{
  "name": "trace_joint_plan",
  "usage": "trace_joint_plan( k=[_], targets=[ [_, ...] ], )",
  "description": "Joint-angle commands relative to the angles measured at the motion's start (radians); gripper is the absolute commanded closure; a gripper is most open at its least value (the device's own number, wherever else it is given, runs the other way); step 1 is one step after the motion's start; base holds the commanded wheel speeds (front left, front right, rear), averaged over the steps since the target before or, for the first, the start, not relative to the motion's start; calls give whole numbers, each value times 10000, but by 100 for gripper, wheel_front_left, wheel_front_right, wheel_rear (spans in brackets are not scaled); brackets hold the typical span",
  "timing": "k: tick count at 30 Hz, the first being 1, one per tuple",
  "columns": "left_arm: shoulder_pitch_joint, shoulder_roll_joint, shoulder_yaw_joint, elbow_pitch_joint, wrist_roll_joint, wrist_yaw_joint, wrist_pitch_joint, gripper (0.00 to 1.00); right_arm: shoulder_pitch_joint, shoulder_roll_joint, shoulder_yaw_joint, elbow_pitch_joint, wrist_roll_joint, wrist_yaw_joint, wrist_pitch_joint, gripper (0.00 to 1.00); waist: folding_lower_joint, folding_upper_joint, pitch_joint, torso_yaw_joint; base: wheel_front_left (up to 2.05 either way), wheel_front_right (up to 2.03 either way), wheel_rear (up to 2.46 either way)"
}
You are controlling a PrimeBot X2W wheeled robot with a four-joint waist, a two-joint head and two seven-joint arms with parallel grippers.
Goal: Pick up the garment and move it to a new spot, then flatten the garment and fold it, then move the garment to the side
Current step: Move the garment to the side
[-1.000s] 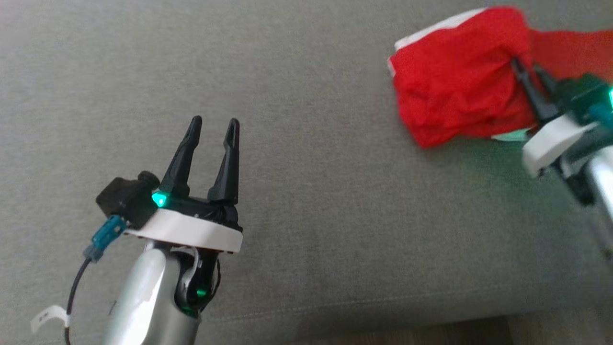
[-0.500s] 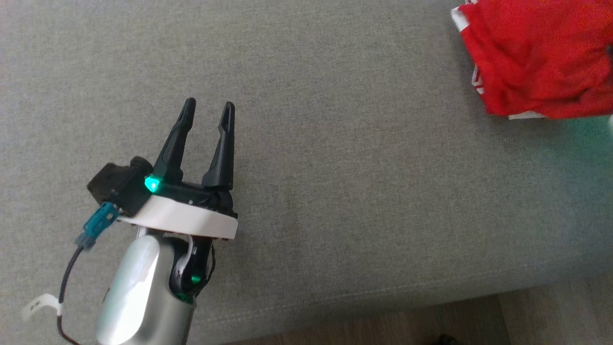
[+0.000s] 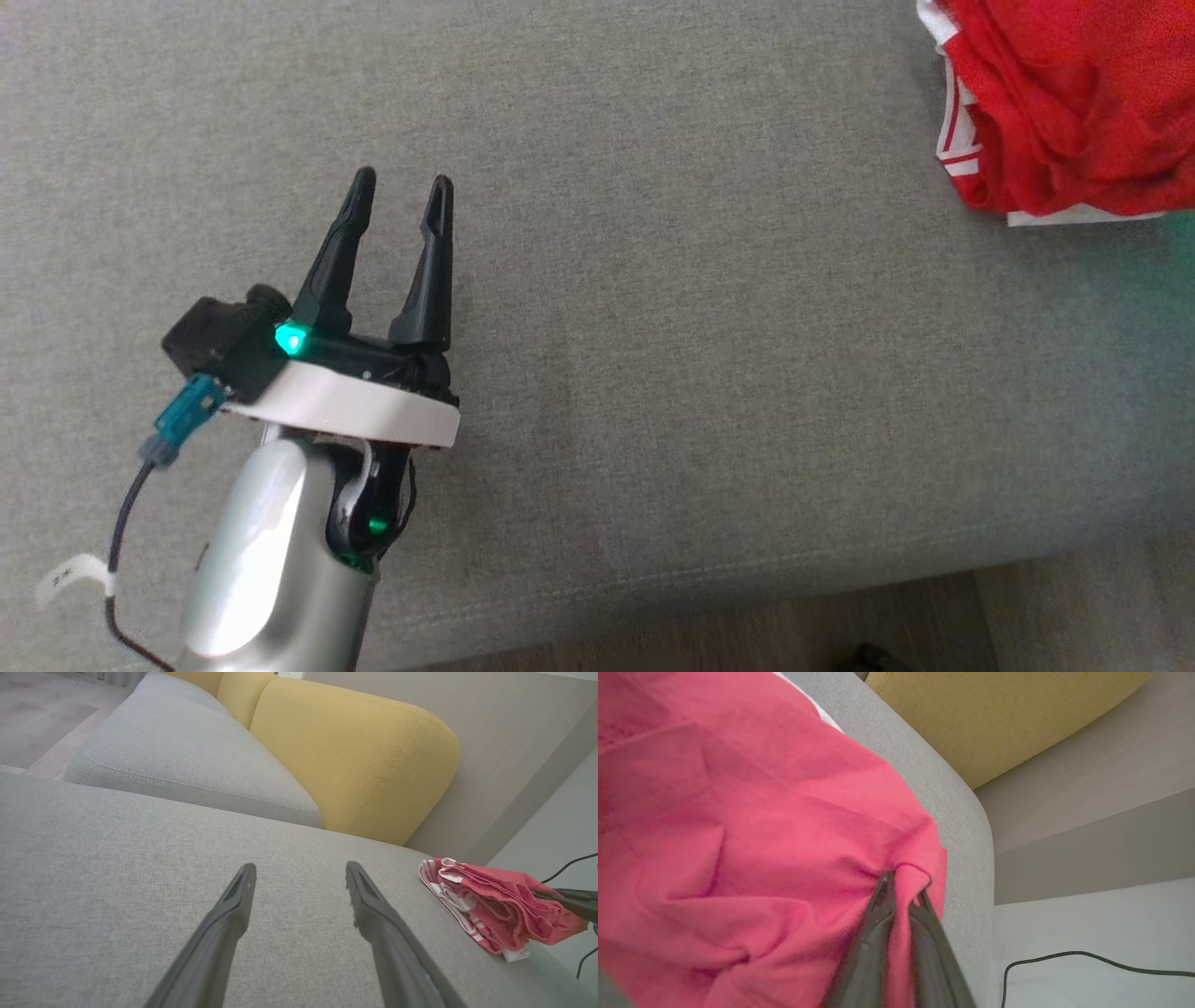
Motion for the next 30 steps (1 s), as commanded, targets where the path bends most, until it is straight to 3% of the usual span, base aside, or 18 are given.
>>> trace_joint_plan(
  k=[1, 14, 24, 30],
  targets=[
    [-242, 81, 288, -241, 2, -43, -51, 0, 292, -247, -95, -157, 126, 65, -25, 0, 0, 0, -94, 24, 0, 0, 0],
    [477, 81, 315, -67, -466, 107, -51, 0, 478, 177, -753, -871, -132, 65, -111, 0, 0, 0, -2187, 416, 0, 0, 0],
    [994, 81, 752, -263, -657, 363, -51, 0, 1313, 1744, -1601, -2655, -601, 65, -1141, 0, 0, 0, -3101, 839, 0, 0, 0],
    [1266, 81, 816, -266, -676, 367, -51, 0, 2433, 3181, -2186, -3235, -776, 65, -2040, 0, 0, 0, -3462, 991, 0, 0, 0]
  ],
)
